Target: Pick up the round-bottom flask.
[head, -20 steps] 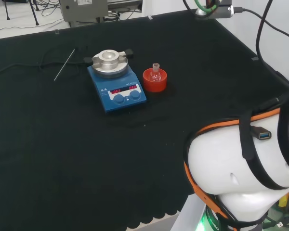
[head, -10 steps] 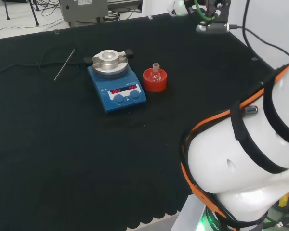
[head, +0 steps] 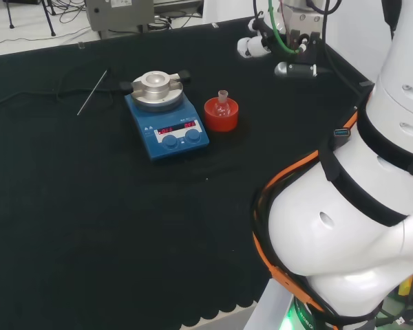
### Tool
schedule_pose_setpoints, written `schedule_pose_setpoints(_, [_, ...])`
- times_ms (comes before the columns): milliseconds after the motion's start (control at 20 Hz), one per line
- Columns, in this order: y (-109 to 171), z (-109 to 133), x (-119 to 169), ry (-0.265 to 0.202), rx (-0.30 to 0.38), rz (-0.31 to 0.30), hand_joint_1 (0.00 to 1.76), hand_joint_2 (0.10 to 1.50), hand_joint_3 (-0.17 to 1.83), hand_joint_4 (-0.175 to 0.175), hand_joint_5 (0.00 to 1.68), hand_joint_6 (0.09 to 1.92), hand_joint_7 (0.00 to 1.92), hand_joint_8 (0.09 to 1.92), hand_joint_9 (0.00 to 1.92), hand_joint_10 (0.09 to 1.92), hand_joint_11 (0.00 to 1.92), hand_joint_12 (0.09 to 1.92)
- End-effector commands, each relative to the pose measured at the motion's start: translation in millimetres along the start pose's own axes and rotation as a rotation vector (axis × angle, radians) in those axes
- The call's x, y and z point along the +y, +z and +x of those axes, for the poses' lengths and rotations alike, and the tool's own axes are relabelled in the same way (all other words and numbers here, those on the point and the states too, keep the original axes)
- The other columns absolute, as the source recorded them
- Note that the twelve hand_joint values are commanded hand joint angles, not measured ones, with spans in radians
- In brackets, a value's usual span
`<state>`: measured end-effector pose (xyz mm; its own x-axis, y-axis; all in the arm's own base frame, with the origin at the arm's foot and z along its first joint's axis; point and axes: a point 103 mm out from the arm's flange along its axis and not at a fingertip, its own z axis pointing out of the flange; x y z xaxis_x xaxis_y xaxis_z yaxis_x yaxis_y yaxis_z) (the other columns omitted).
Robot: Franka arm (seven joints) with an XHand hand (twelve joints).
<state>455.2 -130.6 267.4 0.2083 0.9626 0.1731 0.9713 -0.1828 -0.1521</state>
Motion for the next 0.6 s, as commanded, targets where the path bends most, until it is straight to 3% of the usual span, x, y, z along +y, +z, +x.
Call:
schedule_pose_setpoints(50, [50, -3, 34, -0.024, 0.132, -0.045, 0.61, 1.01, 0.28, -0.071, 0.58, 0.10, 0.33, 0.69, 0.41, 0.71, 0.06, 1.35])
schedule_pose_setpoints(200, [69, -2, 38, -0.026, 0.163, -0.030, 0.76, 0.86, 0.45, -0.078, 0.68, 0.27, 0.37, 0.69, 0.48, 0.68, 0.12, 1.34])
schedule_pose_setpoints(400, [92, -3, 44, -0.017, 0.188, -0.001, 0.81, 0.74, 0.65, -0.080, 0.63, 0.53, 0.40, 0.69, 0.51, 0.68, 0.15, 1.34])
schedule_pose_setpoints(600, [108, -4, 52, -0.011, 0.190, 0.020, 0.80, 0.71, 0.67, -0.080, 0.59, 0.57, 0.41, 0.69, 0.51, 0.68, 0.16, 1.34])
